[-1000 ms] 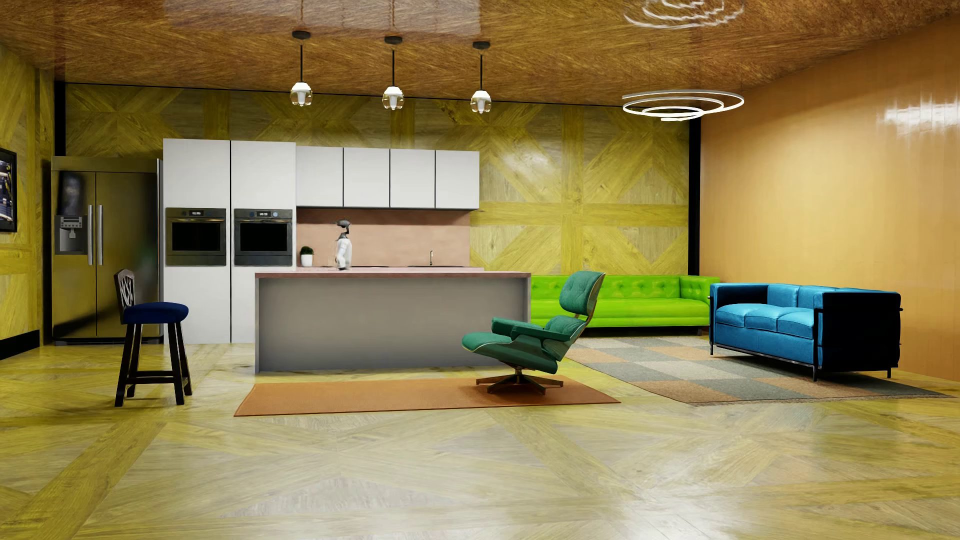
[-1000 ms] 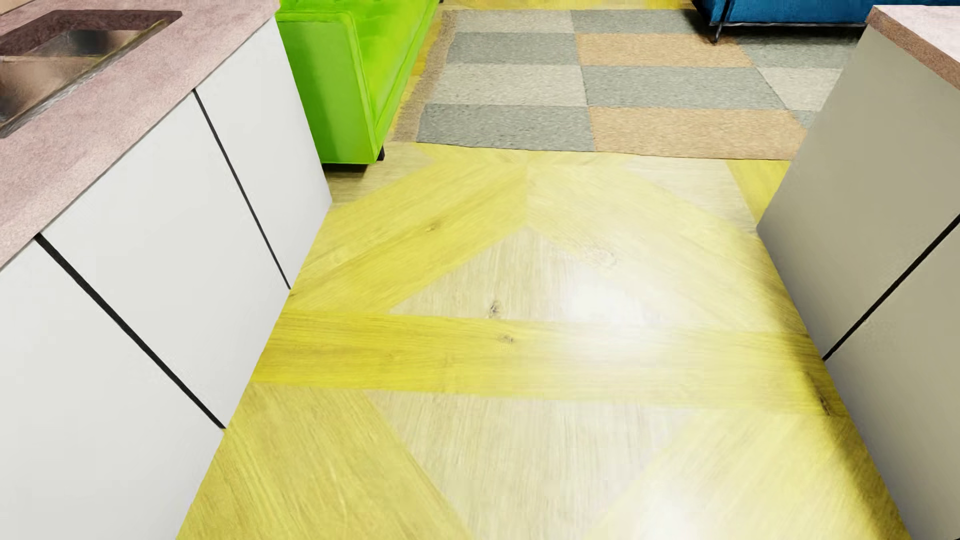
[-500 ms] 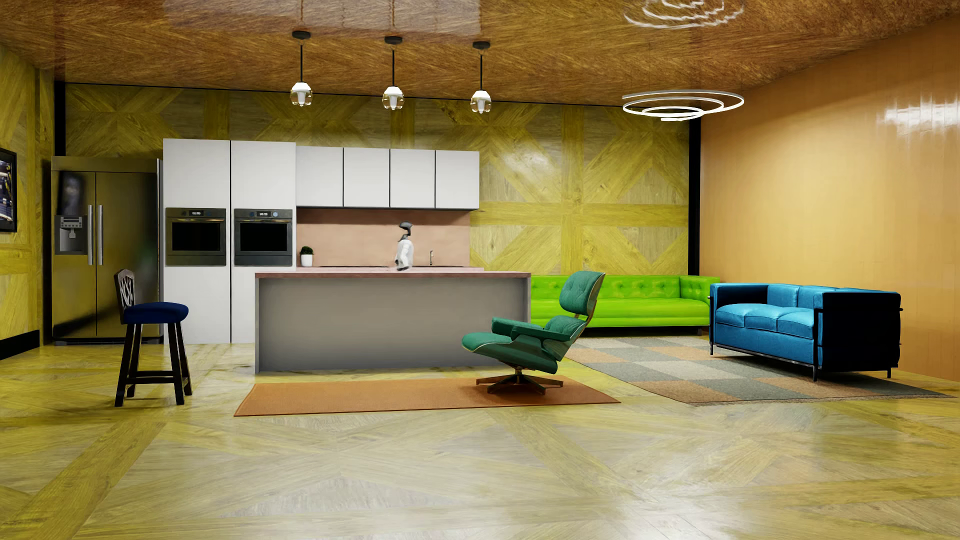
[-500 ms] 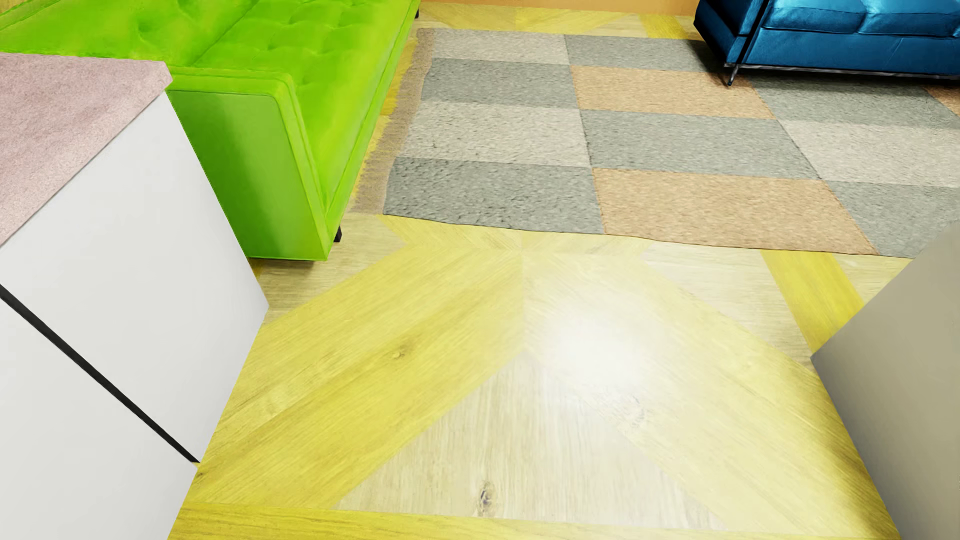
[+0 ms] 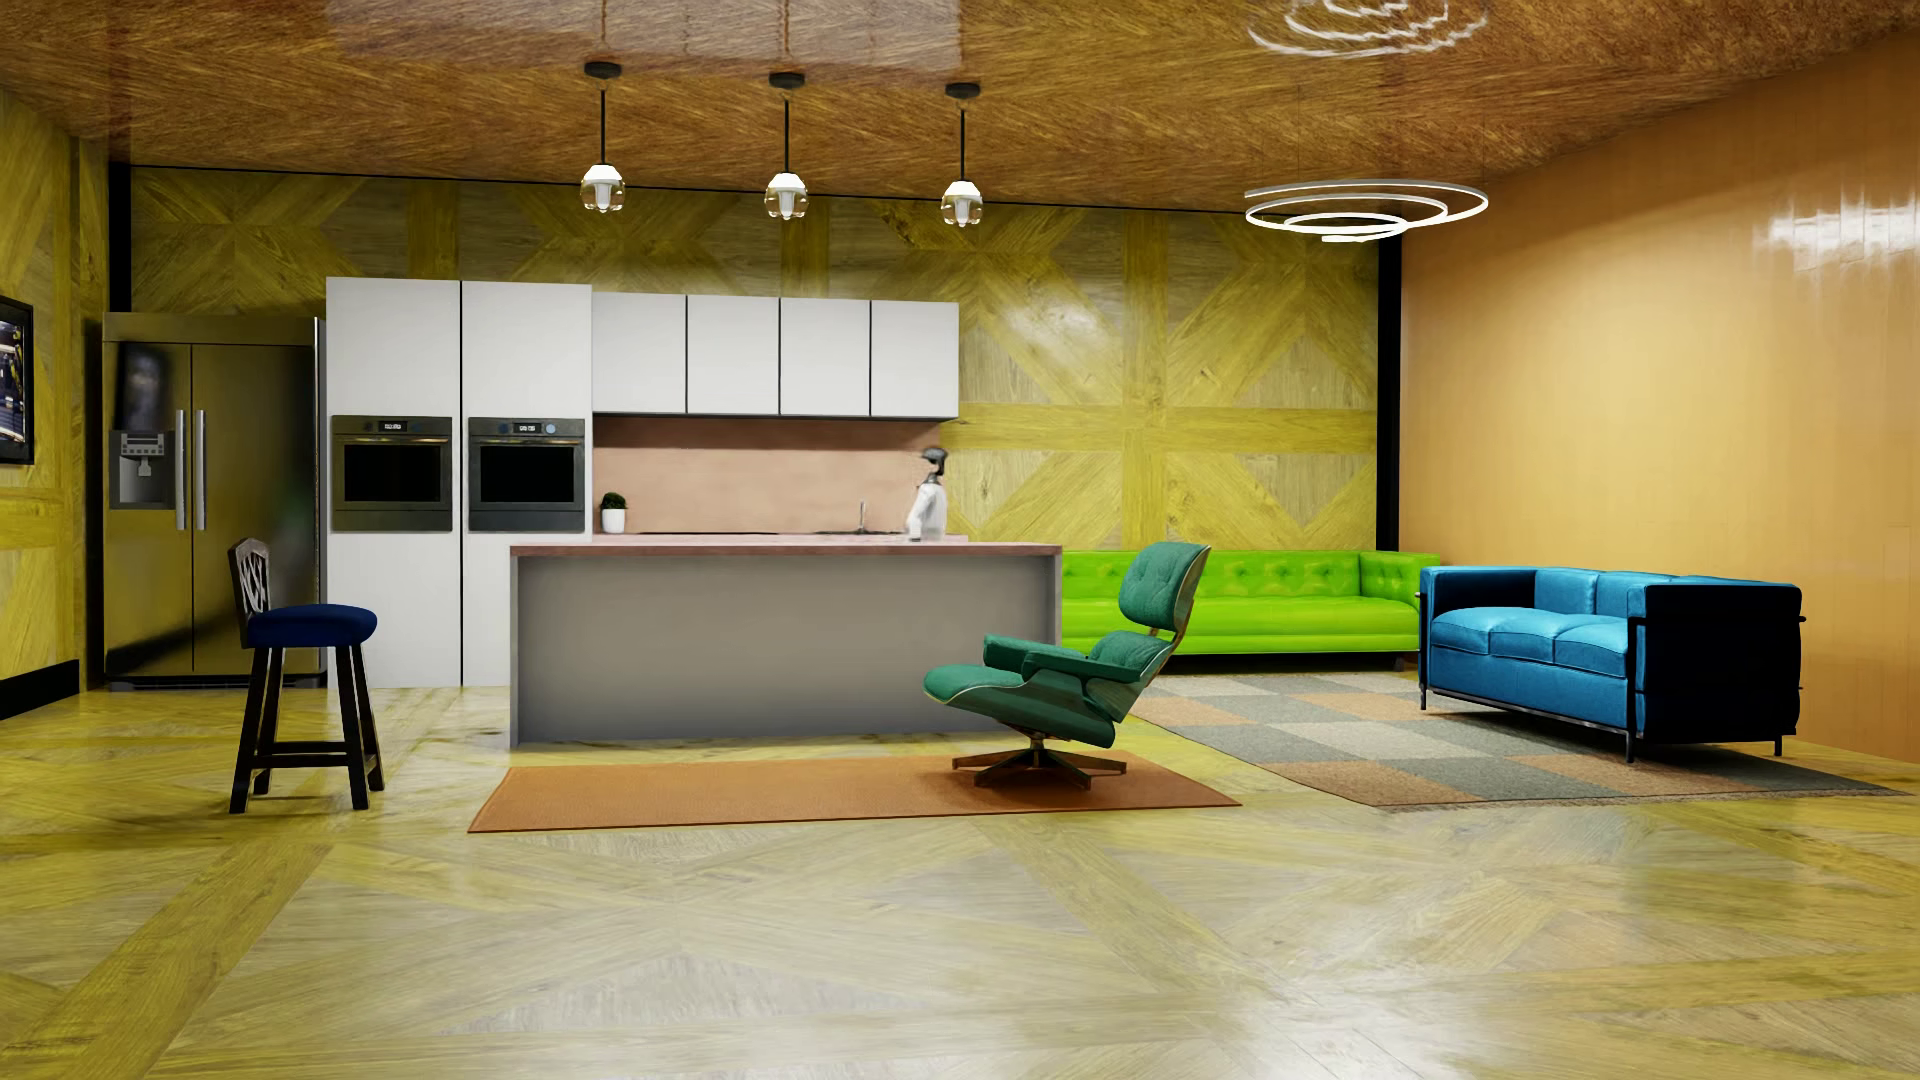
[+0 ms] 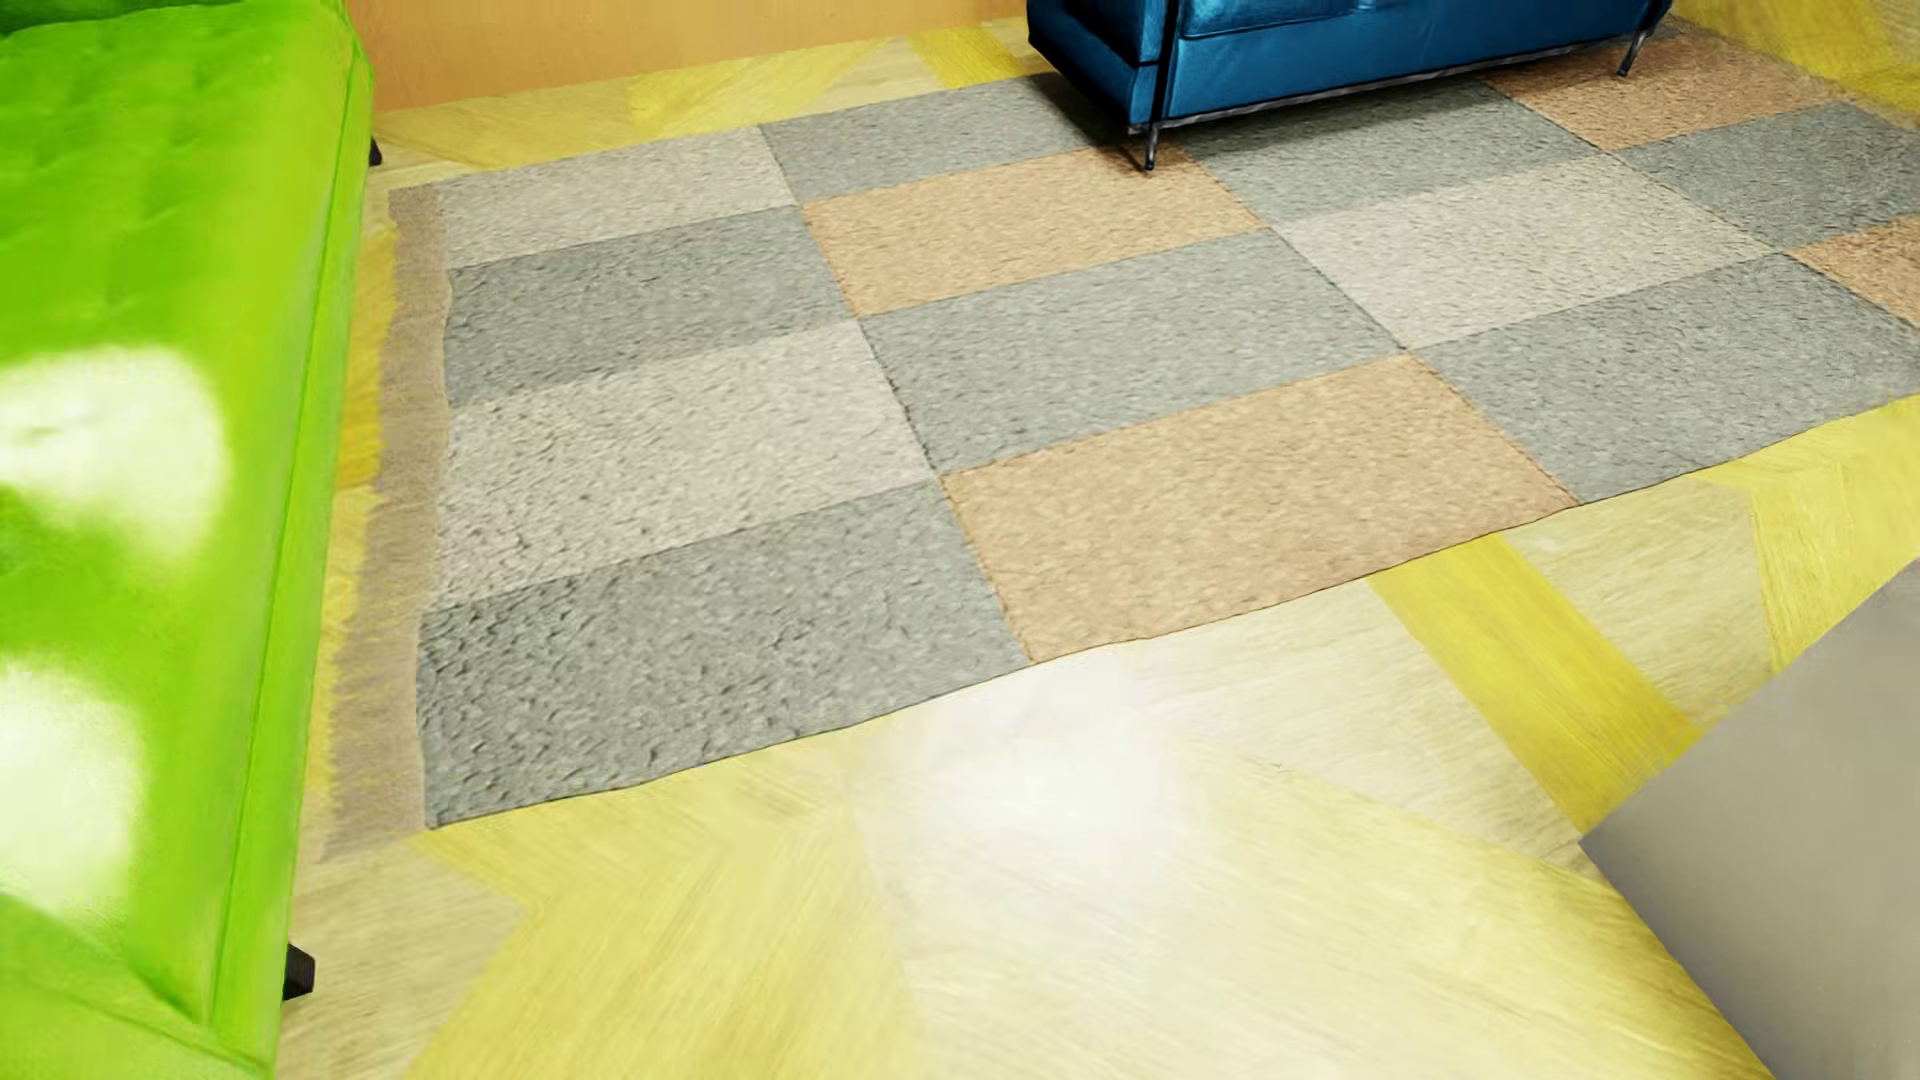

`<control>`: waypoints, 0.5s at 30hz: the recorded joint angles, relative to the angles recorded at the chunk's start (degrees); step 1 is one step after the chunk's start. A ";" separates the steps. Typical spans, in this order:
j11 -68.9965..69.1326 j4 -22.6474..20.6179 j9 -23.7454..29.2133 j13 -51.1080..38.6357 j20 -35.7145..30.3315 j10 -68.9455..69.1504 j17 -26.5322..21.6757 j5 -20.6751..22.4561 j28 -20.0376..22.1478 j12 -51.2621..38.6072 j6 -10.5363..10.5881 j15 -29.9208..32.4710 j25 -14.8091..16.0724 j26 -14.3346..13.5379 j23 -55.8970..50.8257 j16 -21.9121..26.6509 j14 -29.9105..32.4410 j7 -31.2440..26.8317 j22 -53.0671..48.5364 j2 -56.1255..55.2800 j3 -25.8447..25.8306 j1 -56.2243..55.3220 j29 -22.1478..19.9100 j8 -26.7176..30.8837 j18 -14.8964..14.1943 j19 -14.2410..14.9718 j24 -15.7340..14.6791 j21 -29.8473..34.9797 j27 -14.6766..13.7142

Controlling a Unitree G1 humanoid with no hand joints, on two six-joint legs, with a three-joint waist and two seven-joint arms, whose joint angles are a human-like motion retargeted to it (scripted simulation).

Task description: Approach the sofa

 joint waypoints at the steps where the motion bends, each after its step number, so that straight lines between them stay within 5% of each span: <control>1: -4.43 -1.17 -0.01 -1.14 -0.54 -3.45 0.39 0.26 0.00 2.27 -0.95 2.01 0.00 0.00 -3.89 -0.42 2.53 0.00 1.49 6.54 3.37 -5.79 0.00 0.00 0.00 0.00 0.00 -0.97 0.00; 4: -13.45 -1.70 -0.52 -4.82 -2.83 -35.79 0.68 -2.95 0.00 8.24 -1.83 7.87 0.00 0.00 -13.20 -1.23 15.11 0.00 1.68 21.45 12.88 -17.48 0.00 0.00 0.00 0.00 0.00 -2.24 0.00; 5: -14.67 -0.82 -1.06 -5.96 -2.91 -46.89 0.01 -4.46 0.00 9.81 -1.02 9.43 0.00 0.00 -16.43 -1.83 12.58 0.00 1.35 25.50 13.95 -19.88 0.00 0.00 0.00 0.00 0.00 -2.53 0.00; 8: -13.78 2.66 -2.39 -7.11 -2.34 -61.19 -1.81 -10.36 0.00 10.46 0.88 18.57 0.00 0.00 -24.63 -2.94 -14.43 0.00 1.40 32.09 17.47 -25.67 0.00 0.00 0.00 0.00 0.00 -4.99 0.00; 9: -12.43 2.44 -2.41 -6.89 -1.88 -59.61 -1.48 -12.42 0.00 10.08 0.60 24.22 0.00 0.00 -24.28 -2.55 -11.95 0.00 1.40 33.79 18.56 -27.09 0.00 0.00 0.00 0.00 0.00 -5.56 0.00; 11: -3.64 -1.37 -4.64 -4.99 -1.52 -51.80 0.09 -14.99 0.00 8.23 -0.85 39.13 0.00 0.00 -18.65 -1.68 7.13 0.00 2.86 31.78 16.76 -30.75 0.00 0.00 0.00 0.00 0.00 -5.73 0.00; 12: 5.87 -3.97 -4.55 -4.41 -1.22 -46.07 0.90 -15.64 0.00 6.75 -1.74 42.13 0.00 0.00 -14.16 -1.23 11.47 0.00 3.65 27.44 14.97 -30.32 0.00 0.00 0.00 0.00 0.00 -5.07 0.00; 13: 17.92 -6.64 -3.06 -4.62 -0.93 -43.00 1.33 -15.48 0.00 4.62 -2.12 34.93 0.00 0.00 -9.87 -0.59 10.69 0.00 3.83 21.52 13.09 -26.51 0.00 0.00 0.00 0.00 0.00 -3.51 0.00; 15: 34.54 -9.23 -0.42 -4.41 0.02 -48.06 1.09 -13.58 0.00 -0.02 -0.65 8.78 0.00 0.00 -3.94 0.41 5.21 0.00 2.87 8.69 8.26 -11.49 0.00 0.00 0.00 0.00 0.00 -0.31 0.00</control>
